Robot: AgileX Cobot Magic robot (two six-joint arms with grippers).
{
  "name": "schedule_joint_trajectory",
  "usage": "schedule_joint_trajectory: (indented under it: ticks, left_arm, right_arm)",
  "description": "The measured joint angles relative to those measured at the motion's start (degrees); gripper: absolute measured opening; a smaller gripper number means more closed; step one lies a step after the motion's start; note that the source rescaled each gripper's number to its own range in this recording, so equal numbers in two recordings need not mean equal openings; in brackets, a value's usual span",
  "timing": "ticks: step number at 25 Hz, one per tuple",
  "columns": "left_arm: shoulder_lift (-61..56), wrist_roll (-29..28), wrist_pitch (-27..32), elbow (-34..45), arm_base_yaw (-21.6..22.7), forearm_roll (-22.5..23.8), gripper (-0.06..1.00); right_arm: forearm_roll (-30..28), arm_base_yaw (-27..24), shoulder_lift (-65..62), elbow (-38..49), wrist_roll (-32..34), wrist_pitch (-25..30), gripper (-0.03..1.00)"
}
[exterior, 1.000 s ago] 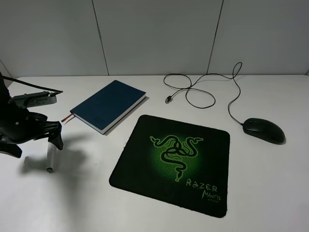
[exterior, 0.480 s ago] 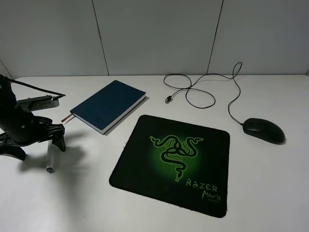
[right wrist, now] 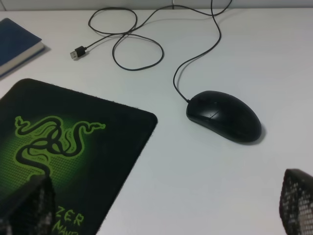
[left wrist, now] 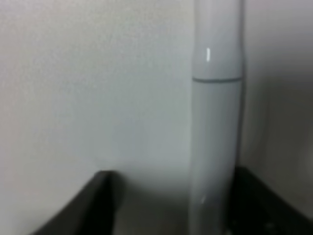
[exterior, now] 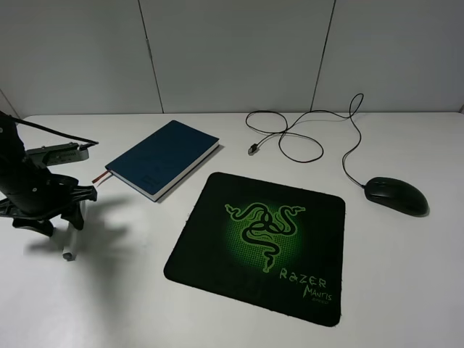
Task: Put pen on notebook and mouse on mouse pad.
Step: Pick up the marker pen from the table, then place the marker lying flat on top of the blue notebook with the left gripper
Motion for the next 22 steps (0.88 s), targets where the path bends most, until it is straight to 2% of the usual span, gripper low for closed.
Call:
schedule_joint_trajectory:
  ticks: [6,17,22]
  left_arm:
    - [0.18,0.00,-1.01,0.00,0.00,-0.17,0.01]
    - [0.12,0.00,-1.03,-0.04,0.00,-0.33,0.00]
    - [-2.37,0.06,4.52,0.01,0.00,-0.33,0.00]
  right_arm:
    - [0.00,0.00,0.00,0.00,0.00,0.00,1.00]
    - [0.00,0.00,0.00,0.00,0.00,0.00,1.00]
    - [0.00,0.00,0.00,0.00,0.00,0.00,1.00]
